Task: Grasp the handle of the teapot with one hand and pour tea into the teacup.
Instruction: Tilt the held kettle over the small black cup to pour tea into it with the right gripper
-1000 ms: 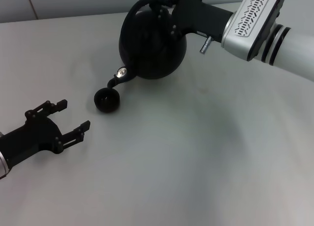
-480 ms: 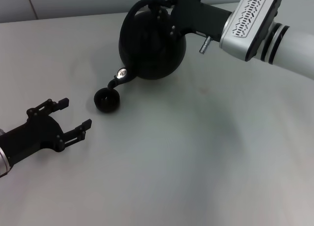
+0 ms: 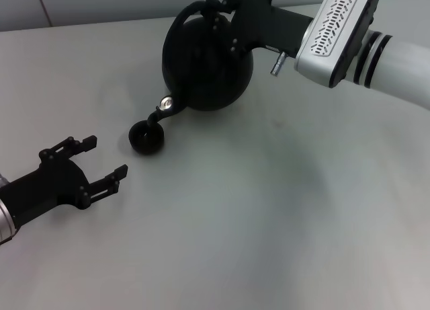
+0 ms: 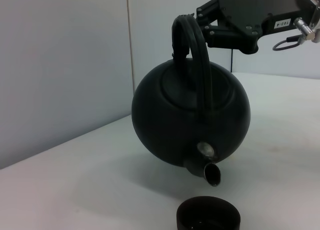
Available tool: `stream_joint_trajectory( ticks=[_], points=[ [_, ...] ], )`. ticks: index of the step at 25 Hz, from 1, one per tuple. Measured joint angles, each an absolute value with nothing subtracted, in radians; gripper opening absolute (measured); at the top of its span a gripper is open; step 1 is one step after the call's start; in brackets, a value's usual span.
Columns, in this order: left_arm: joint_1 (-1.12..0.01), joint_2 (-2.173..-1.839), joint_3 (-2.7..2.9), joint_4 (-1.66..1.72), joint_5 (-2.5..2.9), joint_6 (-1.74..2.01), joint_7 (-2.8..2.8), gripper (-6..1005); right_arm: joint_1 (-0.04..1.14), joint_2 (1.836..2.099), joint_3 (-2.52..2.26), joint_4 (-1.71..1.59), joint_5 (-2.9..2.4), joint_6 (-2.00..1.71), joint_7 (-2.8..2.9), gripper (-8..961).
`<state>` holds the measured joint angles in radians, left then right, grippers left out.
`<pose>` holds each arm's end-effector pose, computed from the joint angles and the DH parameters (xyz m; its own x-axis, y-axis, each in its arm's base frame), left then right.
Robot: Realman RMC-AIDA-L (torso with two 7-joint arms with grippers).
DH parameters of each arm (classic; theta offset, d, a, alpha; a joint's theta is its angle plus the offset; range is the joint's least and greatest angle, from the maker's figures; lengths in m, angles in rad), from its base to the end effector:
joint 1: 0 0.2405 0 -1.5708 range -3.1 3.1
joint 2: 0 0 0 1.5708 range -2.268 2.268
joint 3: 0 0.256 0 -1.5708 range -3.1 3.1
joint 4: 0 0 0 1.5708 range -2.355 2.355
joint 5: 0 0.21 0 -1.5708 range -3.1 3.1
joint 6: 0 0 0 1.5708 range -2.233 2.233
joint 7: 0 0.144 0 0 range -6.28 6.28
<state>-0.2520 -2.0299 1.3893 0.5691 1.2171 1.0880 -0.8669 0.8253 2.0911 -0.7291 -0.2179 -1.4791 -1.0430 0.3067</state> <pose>-0.3169 0.2932 -0.0411 0.8747 0.1653 0.4556 0.3974 -0.7827 -0.4790 0.1987 0.4223 -0.0476 0.9029 0.3271 -0.2789 0.0155 -0.6731 -0.7394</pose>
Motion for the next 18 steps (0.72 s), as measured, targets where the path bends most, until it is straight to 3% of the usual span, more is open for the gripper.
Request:
stream_joint_trajectory(
  ticks=[18],
  points=[
    [-0.252,-2.033,1.381,0.569,1.244,1.091,-0.870,800,0.830,2.092,-0.748,-0.229,-1.480,-1.041,0.305,80]
  ],
)
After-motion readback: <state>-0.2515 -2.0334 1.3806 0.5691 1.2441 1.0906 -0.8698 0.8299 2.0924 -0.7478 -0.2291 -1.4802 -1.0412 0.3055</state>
